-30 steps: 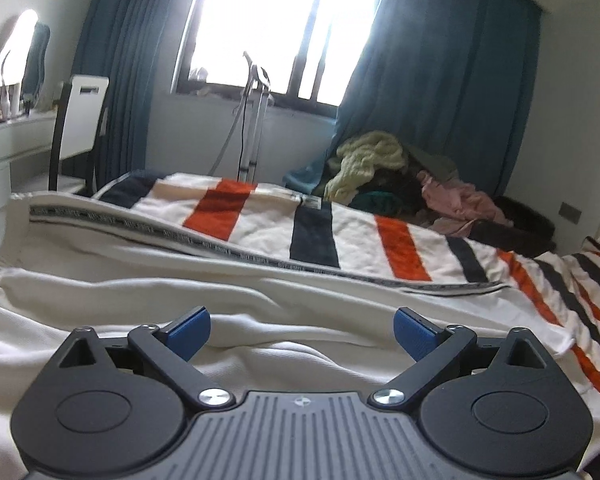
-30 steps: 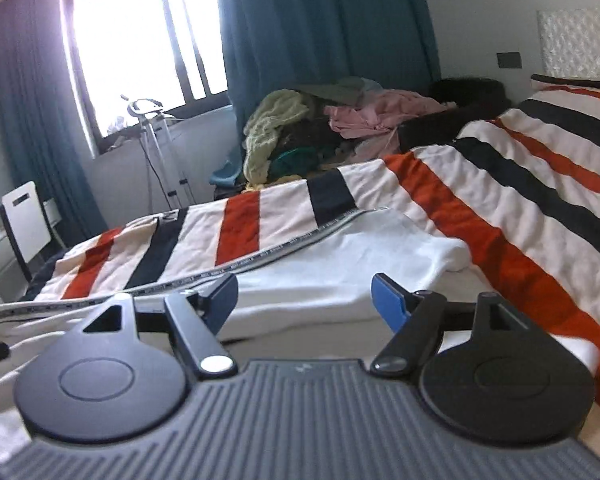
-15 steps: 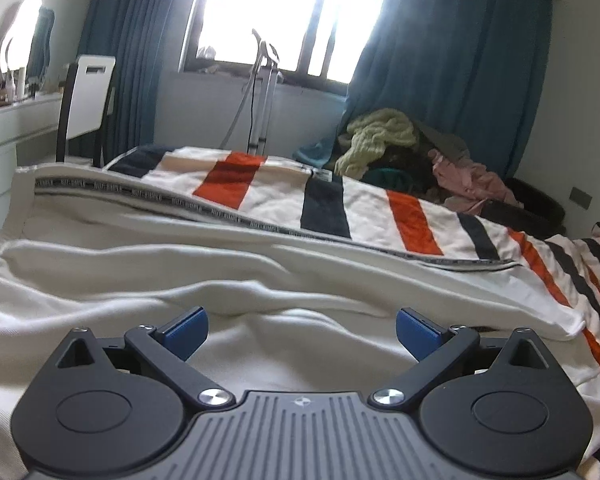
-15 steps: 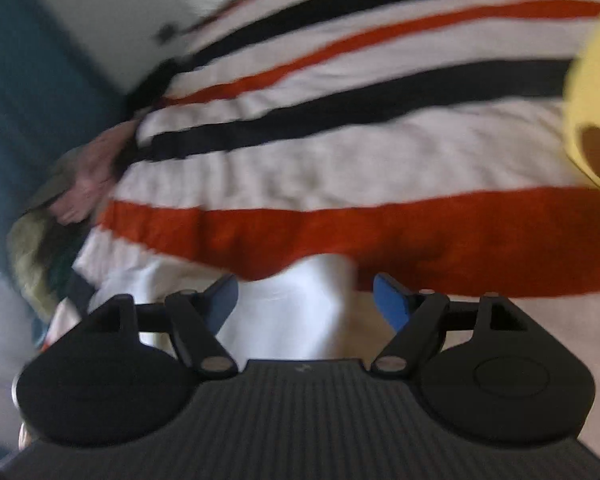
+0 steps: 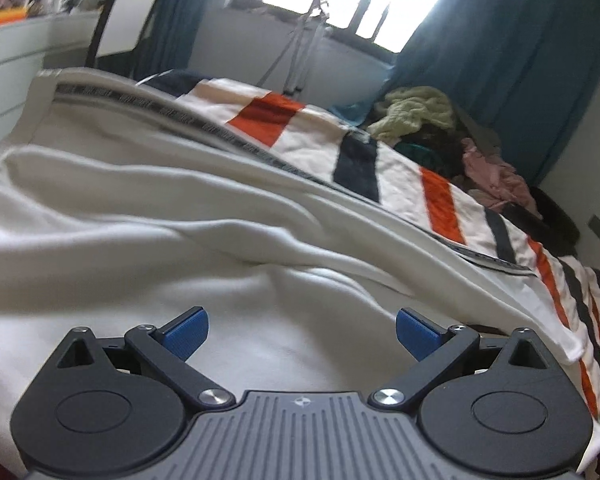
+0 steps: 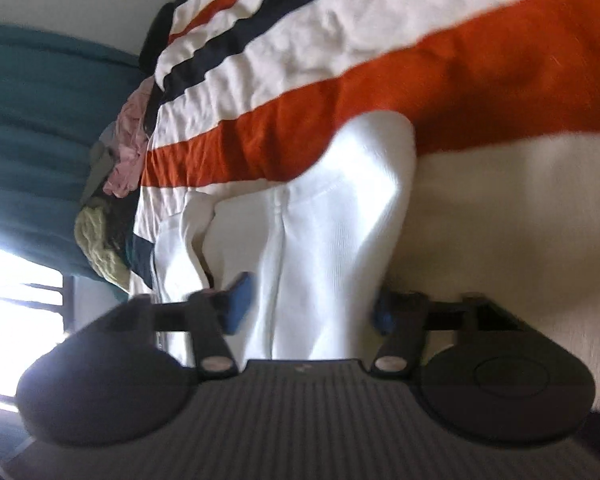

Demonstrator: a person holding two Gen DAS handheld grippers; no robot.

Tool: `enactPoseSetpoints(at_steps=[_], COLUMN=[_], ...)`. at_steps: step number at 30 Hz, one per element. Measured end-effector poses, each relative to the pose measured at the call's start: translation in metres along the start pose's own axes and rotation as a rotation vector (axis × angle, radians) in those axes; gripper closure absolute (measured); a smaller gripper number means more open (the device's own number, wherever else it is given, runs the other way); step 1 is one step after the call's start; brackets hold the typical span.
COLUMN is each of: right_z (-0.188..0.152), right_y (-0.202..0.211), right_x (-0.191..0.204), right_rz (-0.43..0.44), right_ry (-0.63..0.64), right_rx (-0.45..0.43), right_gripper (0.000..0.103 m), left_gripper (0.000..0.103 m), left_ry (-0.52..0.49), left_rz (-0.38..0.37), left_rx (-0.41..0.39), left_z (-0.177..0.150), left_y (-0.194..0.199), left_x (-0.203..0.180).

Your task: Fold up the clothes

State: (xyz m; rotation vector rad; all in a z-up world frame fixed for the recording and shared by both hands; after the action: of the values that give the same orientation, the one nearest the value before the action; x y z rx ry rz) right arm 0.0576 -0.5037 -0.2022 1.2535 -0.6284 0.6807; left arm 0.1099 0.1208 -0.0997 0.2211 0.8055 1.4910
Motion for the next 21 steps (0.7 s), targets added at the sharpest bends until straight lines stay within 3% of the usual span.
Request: enactPoseSetpoints(at_steps=[1, 3, 8, 11, 14, 18, 21], right_z=[0.001, 0.003, 0.013, 0.016, 0.018, 0.018, 0.016], right_y=[0.001, 0.003, 0.016, 0.018, 0.016, 0.011, 0.01], right_x=[0.002, 0.005, 0.017, 0.02, 0.019, 0.013, 0.009], right_rz=[-0.011, -0.022, 0.028, 0.041, 0.041, 0.027, 0.022], right_ry=[0.02, 0.047, 0.102, 0.123, 0.121, 0.104, 0.082], right_rx=[-0.006, -0.022, -0.103, -0.107, -0.094, -0.069, -0.061], right_gripper=[0.085, 0.092, 0.094, 0.094, 0.094, 0.094, 0.094], left_gripper=[0.002, 0.002, 0.003, 0.003, 0.005, 0.005, 0.003], left_ry=[0.02, 0.064, 0.151, 0.196, 0.184, 0.269, 0.421], left_rz=[0.006, 0.013, 0.053, 0.071, 0.085, 0.115, 0.135], left_rx=[0.006, 0.019, 0.048, 0.029, 0.064, 0.018, -0.002], left_z=[0.001, 0.001, 0.001, 0.011, 0.033, 0.077, 0.099], left_y=[-0.002, -0.005, -0.009, 0.0, 0.011, 0.056, 0.097], left_x=[0.004, 0.012, 0.034, 0.048, 0.063, 0.118, 0.182])
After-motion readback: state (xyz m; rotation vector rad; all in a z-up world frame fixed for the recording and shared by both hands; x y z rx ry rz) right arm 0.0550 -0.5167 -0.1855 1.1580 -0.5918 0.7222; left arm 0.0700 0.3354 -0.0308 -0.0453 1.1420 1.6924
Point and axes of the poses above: each gripper's, at about its wrist camera, not at the fingertips, and y roughly against the way its jaws point, x to its left, z to its top, the point moved 8 cm from there along -y, roughly the way its jaws point, and after that the axes turned 1 degree about -x, right-handed, at the moved point
